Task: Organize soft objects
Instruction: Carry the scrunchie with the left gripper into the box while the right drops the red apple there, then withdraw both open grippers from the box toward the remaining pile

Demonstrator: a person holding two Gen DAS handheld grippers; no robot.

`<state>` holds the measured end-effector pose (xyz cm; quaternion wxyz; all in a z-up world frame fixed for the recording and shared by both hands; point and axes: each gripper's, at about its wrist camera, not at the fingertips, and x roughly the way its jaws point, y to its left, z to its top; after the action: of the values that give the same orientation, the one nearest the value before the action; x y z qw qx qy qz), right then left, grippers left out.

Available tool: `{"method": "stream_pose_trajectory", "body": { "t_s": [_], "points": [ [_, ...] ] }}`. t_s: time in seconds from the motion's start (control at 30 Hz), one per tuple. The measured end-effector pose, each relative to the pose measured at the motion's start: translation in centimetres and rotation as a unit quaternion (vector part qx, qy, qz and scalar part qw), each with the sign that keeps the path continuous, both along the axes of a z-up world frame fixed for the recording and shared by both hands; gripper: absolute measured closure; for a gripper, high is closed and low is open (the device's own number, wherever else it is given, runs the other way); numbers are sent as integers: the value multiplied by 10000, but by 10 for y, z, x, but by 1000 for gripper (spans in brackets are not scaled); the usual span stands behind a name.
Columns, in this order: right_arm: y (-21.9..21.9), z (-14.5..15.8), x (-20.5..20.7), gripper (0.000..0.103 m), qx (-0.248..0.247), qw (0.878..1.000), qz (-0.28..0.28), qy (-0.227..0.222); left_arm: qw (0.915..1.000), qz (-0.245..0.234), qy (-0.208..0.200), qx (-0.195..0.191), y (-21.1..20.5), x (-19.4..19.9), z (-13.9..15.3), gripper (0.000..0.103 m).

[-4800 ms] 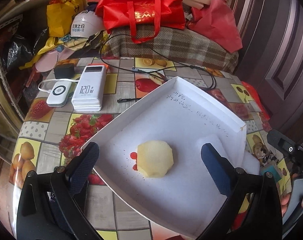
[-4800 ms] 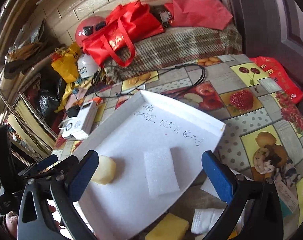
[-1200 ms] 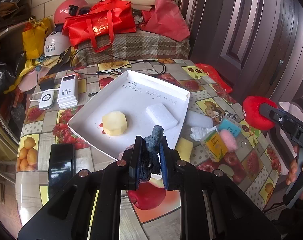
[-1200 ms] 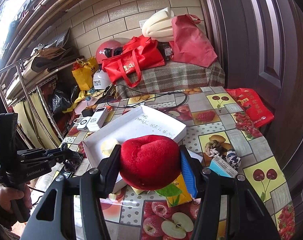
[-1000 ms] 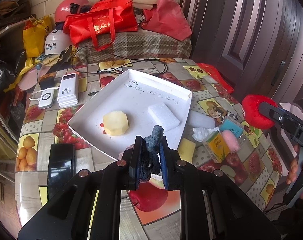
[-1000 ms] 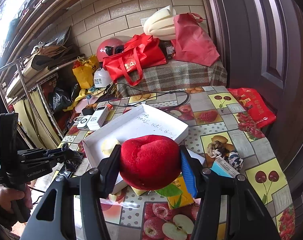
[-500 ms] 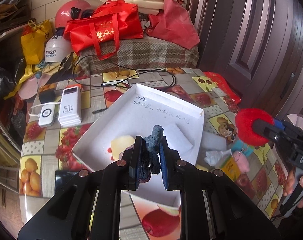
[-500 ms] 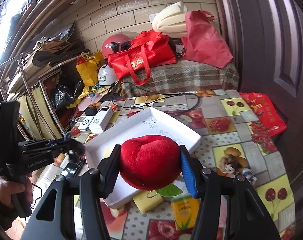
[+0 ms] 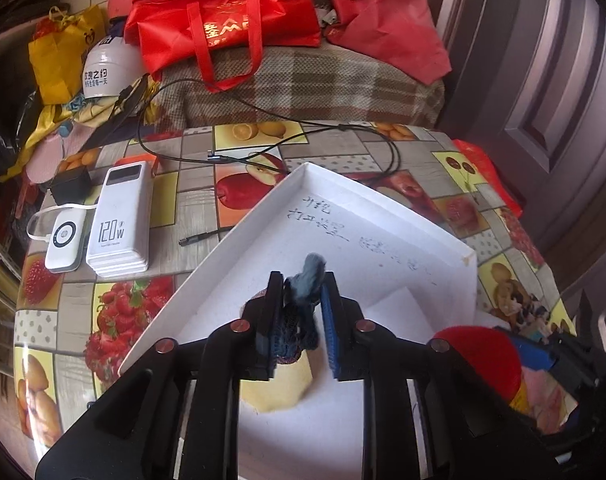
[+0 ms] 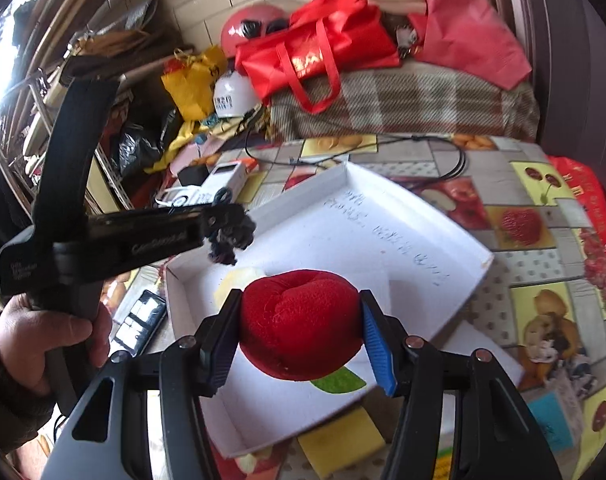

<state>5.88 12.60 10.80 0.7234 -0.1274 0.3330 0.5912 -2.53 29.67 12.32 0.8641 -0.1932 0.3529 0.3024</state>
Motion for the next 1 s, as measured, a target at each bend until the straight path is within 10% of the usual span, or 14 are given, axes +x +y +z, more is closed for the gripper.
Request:
{"method": "stream_pose_trajectory", "body": {
  "t_s": [0.07,0.1,0.37,1.0],
  "points": [
    [9,-7,0,43,-54,10000,-5,43,9999,117,-37,118,5,0,-3,11],
    [12,-9,0,43,-64,10000,-22,34,9996,181,-23,200,6,1,-4,0],
    [21,-16,-8,0,43,9997,125,-185,9981,532,-21,308,15,-7,-11,0],
    [-54,26,-7,0,612,9963,-475,-365,9977,269,-531,317,-50,-60,27,0]
  ]
}}
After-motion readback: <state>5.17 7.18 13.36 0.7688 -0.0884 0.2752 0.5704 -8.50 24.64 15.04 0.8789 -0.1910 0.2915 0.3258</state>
